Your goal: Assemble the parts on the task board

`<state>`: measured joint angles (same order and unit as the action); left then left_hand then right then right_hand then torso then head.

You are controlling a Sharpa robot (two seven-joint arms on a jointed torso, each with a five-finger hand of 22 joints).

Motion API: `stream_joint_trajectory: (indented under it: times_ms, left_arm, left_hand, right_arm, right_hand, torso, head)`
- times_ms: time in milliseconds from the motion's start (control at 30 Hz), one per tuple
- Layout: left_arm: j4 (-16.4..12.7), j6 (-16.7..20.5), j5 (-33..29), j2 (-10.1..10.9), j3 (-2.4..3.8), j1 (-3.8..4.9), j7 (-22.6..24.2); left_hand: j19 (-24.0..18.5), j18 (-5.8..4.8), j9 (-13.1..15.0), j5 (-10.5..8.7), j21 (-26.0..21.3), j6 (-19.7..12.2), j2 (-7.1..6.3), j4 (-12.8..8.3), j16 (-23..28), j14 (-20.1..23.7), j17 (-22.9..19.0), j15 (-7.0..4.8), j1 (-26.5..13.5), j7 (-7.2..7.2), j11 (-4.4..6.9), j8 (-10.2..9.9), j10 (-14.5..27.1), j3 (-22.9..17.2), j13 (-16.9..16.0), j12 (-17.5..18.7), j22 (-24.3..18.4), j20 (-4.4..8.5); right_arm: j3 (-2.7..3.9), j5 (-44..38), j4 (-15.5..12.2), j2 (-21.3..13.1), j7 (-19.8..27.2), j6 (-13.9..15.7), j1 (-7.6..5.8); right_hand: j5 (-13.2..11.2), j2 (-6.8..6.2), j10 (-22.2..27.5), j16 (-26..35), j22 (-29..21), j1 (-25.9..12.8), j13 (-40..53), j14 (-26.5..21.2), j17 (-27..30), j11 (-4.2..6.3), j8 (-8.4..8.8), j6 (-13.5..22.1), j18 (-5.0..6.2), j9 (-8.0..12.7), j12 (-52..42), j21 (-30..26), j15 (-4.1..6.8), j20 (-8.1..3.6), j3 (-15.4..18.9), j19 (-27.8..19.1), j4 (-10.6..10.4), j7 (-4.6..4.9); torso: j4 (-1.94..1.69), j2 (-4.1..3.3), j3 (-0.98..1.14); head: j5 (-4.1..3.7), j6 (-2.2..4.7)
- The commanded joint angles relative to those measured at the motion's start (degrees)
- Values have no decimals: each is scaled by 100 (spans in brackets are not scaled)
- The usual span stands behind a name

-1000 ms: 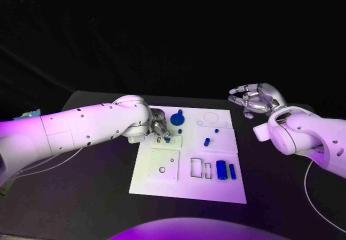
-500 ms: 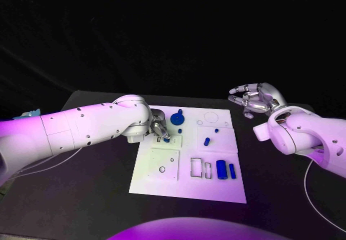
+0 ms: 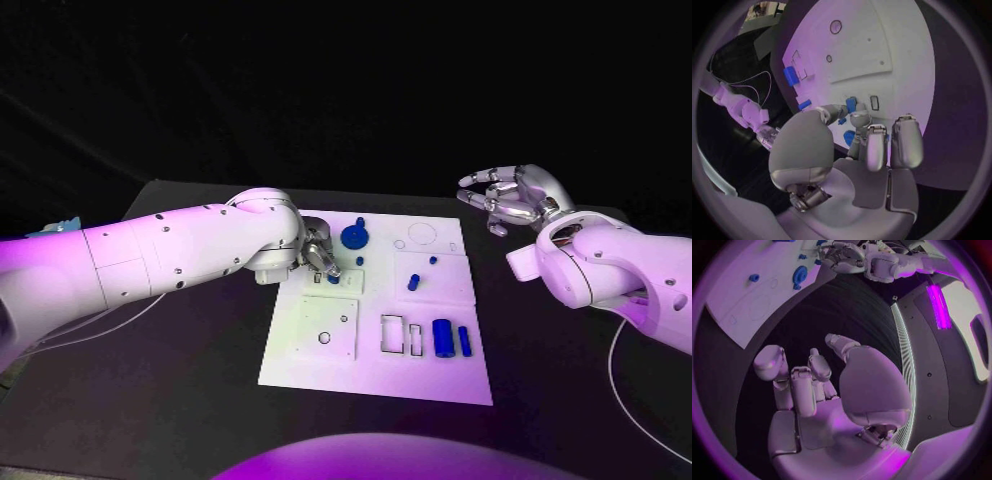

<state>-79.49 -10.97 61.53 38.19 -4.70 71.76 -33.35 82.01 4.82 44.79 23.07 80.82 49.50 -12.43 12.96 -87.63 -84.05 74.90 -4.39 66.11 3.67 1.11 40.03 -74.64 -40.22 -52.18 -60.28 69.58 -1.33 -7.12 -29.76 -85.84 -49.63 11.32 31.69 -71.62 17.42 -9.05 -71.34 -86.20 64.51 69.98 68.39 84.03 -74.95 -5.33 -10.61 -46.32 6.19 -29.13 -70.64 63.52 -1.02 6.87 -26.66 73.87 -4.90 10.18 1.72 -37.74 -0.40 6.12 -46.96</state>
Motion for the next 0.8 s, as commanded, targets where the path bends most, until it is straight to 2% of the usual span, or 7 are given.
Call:
stream_joint_trajectory:
  times_ms: [33,200,467,800]
  left_arm:
    - [19,-154,22,-28,-1,-3,-30]
    - [65,-260,-22,-68,-1,-3,-57]
    - [150,-359,-97,-156,-2,-3,-102]
    - [201,-381,-151,-217,-2,-3,-102]
  left_hand:
    - [55,-91,9,26,26,85,-14,-1179,-21,-497,1151,-46,53,-42,23,22,-29,-1138,0,13,8,5]
    - [61,-94,17,59,34,98,-13,-1165,-22,-497,1153,-48,34,-45,24,25,-41,-1134,3,13,26,5]
    - [72,-99,107,257,47,171,5,-1071,-37,-503,1174,-71,-102,-95,59,70,-120,-1004,-28,-22,58,17]
    - [69,-97,223,205,36,214,81,-930,-71,-518,1227,-108,-242,-162,108,109,-199,-692,-67,-67,54,50]
  right_arm:
    - [1,-22,-2,-2,46,-39,3]
    - [1,-22,-4,-4,47,-39,3]
    - [1,-21,-5,-8,49,-41,4]
    - [1,-10,0,-2,67,-23,7]
  right_hand:
    - [25,15,-27,24,-14,-27,-23,352,-549,24,-59,-25,57,-5,2,-27,34,-28,-26,30,-8,-2]
    - [25,15,-27,24,-14,-27,-23,352,-549,24,-59,-25,57,-5,2,-27,34,-28,-26,30,-8,-2]
    - [25,15,-27,24,-14,-27,-23,352,-549,24,-59,-25,57,-5,2,-27,34,-28,-26,30,-8,-2]
    - [25,15,-27,24,-14,-27,-23,352,-549,24,-59,-25,57,-5,2,-27,34,-28,-26,30,-8,-2]
  torso:
    - [-1,-1,1]
    - [2,-1,5]
    - [6,-4,4]
    - [-5,-1,5]
  head:
    - [-5,-2]
    - [-7,-15]
    - [-18,-30]
    - [-44,-41]
